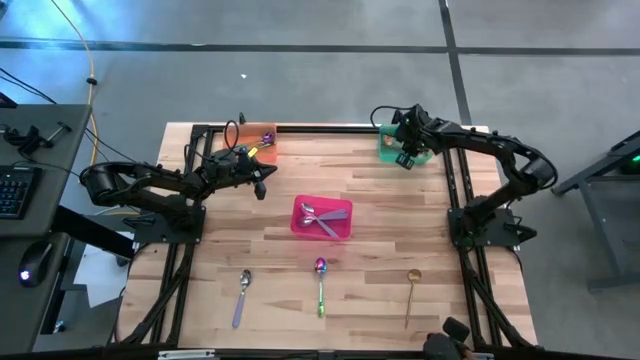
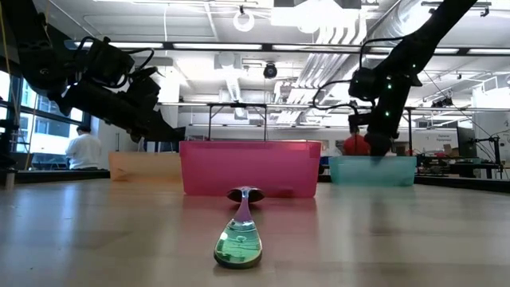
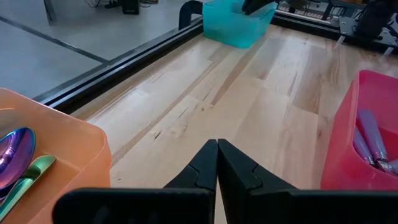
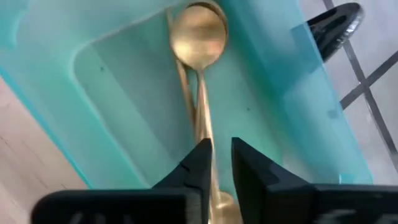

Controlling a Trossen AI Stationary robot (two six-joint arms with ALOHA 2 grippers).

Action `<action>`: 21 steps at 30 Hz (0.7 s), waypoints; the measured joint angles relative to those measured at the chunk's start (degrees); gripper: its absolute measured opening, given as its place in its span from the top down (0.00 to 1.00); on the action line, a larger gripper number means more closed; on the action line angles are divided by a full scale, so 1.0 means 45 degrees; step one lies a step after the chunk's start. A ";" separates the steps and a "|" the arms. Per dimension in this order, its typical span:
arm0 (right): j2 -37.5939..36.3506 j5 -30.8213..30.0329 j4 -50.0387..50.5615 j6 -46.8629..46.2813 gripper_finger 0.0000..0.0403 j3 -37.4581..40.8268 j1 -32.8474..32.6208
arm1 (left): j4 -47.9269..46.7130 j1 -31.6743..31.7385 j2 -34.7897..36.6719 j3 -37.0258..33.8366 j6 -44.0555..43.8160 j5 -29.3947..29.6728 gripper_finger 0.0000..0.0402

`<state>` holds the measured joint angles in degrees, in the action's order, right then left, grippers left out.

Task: Sort silverware by color (type)
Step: Put the gold spoon into the green bin, then put the purple spoon into the red bin

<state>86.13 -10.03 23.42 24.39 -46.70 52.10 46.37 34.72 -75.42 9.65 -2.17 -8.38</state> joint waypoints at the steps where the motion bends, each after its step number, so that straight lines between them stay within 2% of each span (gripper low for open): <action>1: -0.0043 -0.0002 -0.0018 -0.0039 0.88 -0.0017 0.0000 | -0.0004 0.0002 0.0000 0.0000 0.0014 0.0000 1.00; 5: -0.0392 0.0001 0.0180 -0.0355 0.80 -0.0331 0.0000 | -0.0004 0.0005 0.0000 0.0000 0.0042 0.0002 1.00; 9: -0.1189 0.0508 0.0462 -0.0913 0.78 -0.0554 -0.0086 | -0.0028 -0.0018 0.0004 0.0000 0.0282 0.0005 1.00; 13: -0.2334 0.1858 -0.0580 -0.1071 0.84 -0.0020 -0.0337 | -0.0038 -0.0282 0.0000 0.0000 0.0635 0.0019 1.00; 18: -0.3465 0.4874 -0.3492 -0.1756 0.96 0.1609 -0.0429 | -0.0038 -0.0973 0.0000 0.0000 0.1373 0.0018 1.00; 21: -0.3795 0.5382 -0.5413 -0.2459 0.99 0.2675 -0.0917 | -0.0043 -0.1596 0.0000 0.0000 0.1622 0.0019 1.00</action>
<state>69.05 14.19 -0.94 13.32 -34.66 47.97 46.17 27.54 -75.42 9.65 5.13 -8.29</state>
